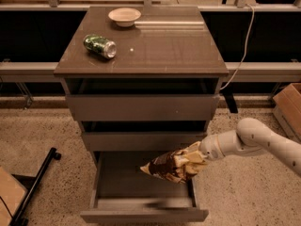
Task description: Place brown chip bag into bottom drawer
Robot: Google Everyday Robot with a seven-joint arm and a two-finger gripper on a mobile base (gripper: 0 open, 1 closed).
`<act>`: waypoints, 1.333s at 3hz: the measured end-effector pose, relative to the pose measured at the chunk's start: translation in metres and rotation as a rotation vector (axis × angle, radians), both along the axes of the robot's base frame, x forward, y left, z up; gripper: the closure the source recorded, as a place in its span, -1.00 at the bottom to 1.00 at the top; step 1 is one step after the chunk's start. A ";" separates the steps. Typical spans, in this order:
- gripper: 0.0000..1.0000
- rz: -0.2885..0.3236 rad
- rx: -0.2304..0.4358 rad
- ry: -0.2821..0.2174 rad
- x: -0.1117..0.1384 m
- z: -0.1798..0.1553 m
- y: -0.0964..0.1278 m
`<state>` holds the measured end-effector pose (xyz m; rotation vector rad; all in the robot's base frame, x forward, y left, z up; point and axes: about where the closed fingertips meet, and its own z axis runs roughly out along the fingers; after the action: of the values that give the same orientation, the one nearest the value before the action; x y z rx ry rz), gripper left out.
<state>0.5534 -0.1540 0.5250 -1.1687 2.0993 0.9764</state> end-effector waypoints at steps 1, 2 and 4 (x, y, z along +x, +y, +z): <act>1.00 -0.005 0.060 0.007 0.010 -0.031 0.011; 1.00 -0.053 0.106 0.016 0.027 -0.087 0.014; 1.00 -0.125 0.094 0.066 0.044 -0.166 0.010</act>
Offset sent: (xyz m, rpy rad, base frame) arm 0.0403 0.0100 -0.1213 0.1434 0.0077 -0.0956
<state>0.5975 -0.1436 0.3594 -0.9587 2.1249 1.0555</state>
